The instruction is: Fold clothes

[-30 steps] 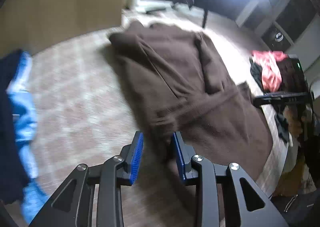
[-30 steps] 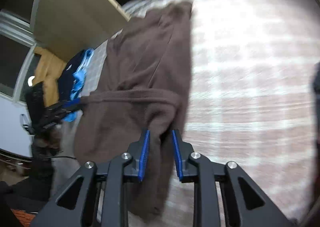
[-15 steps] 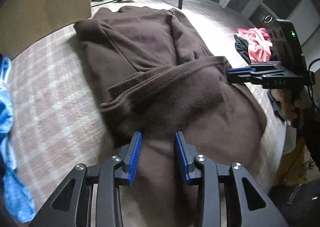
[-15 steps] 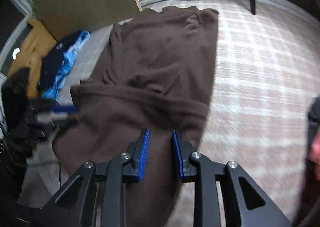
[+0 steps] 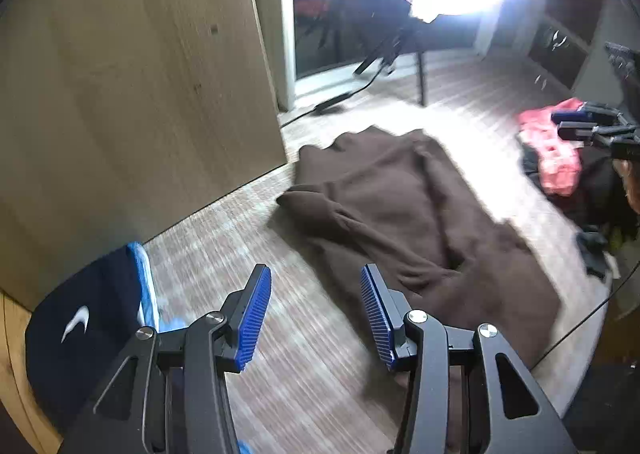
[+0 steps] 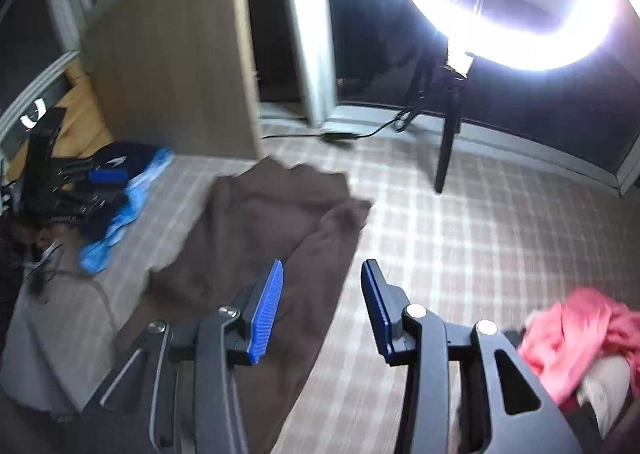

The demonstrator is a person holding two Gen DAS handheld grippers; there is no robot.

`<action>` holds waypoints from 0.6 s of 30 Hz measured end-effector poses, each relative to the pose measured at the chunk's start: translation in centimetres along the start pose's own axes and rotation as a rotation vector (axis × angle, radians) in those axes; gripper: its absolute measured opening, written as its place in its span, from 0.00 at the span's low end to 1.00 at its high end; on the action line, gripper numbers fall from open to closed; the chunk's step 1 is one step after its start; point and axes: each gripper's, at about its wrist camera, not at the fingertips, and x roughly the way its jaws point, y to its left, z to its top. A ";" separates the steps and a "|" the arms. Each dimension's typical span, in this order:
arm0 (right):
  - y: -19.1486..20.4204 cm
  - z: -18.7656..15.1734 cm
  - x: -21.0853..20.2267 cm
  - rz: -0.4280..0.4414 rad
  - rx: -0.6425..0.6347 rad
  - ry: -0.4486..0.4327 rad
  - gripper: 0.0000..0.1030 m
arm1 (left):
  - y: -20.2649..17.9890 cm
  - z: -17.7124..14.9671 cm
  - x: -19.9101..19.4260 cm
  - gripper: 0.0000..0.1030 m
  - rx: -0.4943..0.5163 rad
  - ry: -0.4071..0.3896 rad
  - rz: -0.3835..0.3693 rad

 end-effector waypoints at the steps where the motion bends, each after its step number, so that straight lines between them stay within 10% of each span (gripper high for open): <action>1: -0.3 0.5 1.8 0.004 0.016 0.014 0.39 | 0.3 0.5 1.4 0.43 -0.002 0.012 0.003; 10: -5.0 3.3 16.3 0.056 0.124 0.169 0.39 | 3.2 3.9 12.8 0.43 -0.011 0.121 -0.053; 18: -4.9 3.8 19.8 0.092 0.060 0.193 0.53 | 2.5 4.9 16.8 0.50 0.081 0.142 -0.045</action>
